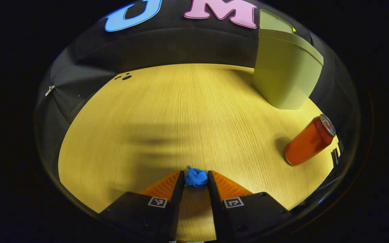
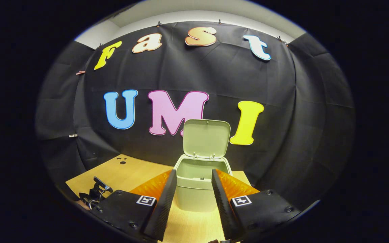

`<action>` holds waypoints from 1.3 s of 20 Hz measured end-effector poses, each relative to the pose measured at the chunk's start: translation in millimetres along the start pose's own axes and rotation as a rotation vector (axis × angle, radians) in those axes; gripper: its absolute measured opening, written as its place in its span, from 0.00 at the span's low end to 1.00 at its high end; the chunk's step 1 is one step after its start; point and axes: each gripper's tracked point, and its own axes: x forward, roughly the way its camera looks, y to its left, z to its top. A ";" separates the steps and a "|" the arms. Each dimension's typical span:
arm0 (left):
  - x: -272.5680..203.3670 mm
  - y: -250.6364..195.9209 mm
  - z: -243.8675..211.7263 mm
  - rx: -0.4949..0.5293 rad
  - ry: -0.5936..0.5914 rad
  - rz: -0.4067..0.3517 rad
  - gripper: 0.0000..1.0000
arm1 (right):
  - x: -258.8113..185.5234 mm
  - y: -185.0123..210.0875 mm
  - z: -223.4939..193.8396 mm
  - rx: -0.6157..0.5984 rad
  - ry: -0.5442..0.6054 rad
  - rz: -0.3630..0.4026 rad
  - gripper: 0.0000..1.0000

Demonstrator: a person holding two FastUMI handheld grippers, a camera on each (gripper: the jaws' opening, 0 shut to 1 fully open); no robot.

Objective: Press the lid of the desktop garbage bin to open it, pick up the crumpled paper on the desktop and throw it into the bin, then pick up the pop can on the desktop and drop it into the bin, and finally close the garbage bin lid.

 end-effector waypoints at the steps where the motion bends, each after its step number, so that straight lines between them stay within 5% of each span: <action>1: -1.3 0.5 0.9 0.000 0.000 0.002 0.45 | 0.8 0.8 -0.3 0.000 0.001 0.002 0.66; 9: -41.6 -7.4 53.4 0.040 -0.138 -0.004 0.42 | 3.9 3.2 -0.6 0.013 -0.003 0.020 0.67; 26: -159.9 -48.5 255.1 -0.012 -0.563 -0.200 0.44 | -1.5 -11.8 -0.7 0.029 -0.014 -0.011 0.66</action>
